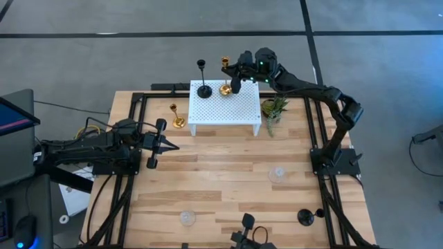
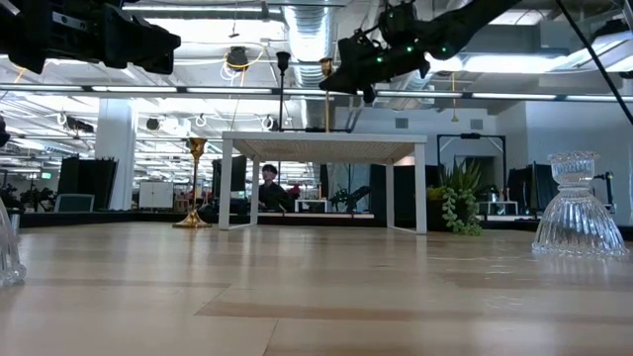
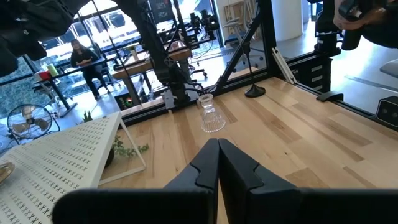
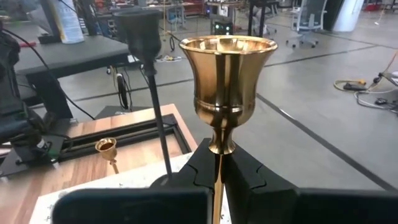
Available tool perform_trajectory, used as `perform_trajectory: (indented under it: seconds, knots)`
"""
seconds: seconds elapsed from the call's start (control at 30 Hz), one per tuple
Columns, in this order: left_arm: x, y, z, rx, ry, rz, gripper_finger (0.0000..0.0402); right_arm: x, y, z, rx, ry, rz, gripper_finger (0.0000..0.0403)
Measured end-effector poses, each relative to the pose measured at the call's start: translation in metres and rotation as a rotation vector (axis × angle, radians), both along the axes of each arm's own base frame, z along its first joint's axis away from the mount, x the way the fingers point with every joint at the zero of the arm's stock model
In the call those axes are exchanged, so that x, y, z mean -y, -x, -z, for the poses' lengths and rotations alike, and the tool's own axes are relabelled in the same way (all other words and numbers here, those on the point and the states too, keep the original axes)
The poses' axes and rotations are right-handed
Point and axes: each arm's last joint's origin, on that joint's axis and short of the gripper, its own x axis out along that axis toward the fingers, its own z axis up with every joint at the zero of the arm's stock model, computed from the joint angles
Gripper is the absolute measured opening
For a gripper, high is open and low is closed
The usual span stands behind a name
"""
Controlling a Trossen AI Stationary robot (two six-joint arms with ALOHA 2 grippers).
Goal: Pick & Place candle stick holders
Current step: Put the right gold candle holder on the shelf, then put the top transparent candle holder on the shelf
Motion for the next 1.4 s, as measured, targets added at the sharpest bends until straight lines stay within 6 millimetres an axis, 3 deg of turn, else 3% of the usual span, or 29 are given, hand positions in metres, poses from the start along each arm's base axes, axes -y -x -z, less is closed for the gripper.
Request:
perform_trajectory:
  seconds: [0.13,0.37,0.7,1.03,1.2,1.4]
  knots:
    - [0.000,0.000,0.000,0.000,0.000,0.000,0.0005,0.000,0.000,0.000,0.001,0.000,-0.001,0.0004]
    - [0.000,0.000,0.000,0.000,0.000,0.000,0.0006,-0.002,-0.001,0.000,-0.001,-0.002,-0.006,0.0058]
    - [0.000,0.000,0.000,0.000,0.000,0.000,0.0008,-0.005,-0.003,0.000,0.001,-0.001,-0.016,0.0095]
    - [0.000,0.000,0.000,0.000,0.000,0.000,0.0008,-0.007,0.002,0.006,-0.086,-0.071,-0.012,0.0204]
    - [0.000,0.000,0.000,0.000,0.000,0.000,0.0005,-0.014,0.015,-0.009,-0.107,-0.063,-0.011,0.0230]
    - [0.000,0.000,0.000,0.000,0.000,0.000,0.0008,-0.036,0.047,-0.040,-0.159,-0.072,-0.014,0.0220]
